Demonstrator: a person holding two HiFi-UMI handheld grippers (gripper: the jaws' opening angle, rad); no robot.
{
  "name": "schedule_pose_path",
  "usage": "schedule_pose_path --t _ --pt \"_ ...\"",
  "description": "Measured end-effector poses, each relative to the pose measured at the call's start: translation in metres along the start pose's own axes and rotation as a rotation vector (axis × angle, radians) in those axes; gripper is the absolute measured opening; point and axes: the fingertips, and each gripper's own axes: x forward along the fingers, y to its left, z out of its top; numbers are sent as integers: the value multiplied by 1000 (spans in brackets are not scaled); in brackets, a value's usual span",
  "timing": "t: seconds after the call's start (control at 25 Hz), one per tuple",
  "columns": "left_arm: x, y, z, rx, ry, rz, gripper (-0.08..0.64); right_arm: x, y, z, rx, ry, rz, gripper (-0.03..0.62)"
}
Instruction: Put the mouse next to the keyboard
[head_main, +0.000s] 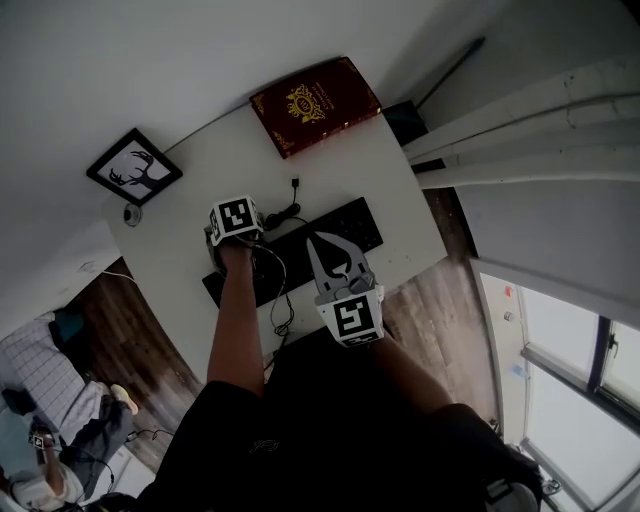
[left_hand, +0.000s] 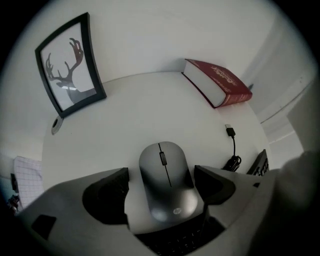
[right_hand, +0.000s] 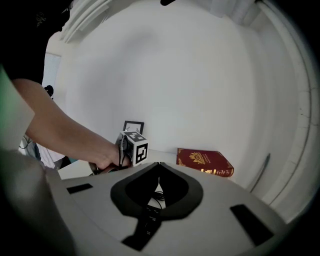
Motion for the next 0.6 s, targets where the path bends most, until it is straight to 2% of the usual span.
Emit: schedule_pose_path --t 0.08,0.28,0.36,0.44,0.6 --pt "0 0 2 -8 -8 20 408 1 2 3 -13 -13 9 20" --pt "-1 0 2 3 -9 2 407 -2 0 5 -15 -19 -2 21" --pt "-4 1 1 13 -31 5 377 -4 0 6 -15 -10 -6 20" --pt "-6 3 1 23 -46 10 293 -5 -2 7 -18 -10 -10 20" --pt "-7 4 4 46 -63 -10 285 -8 -6 4 -26 -26 -24 20"
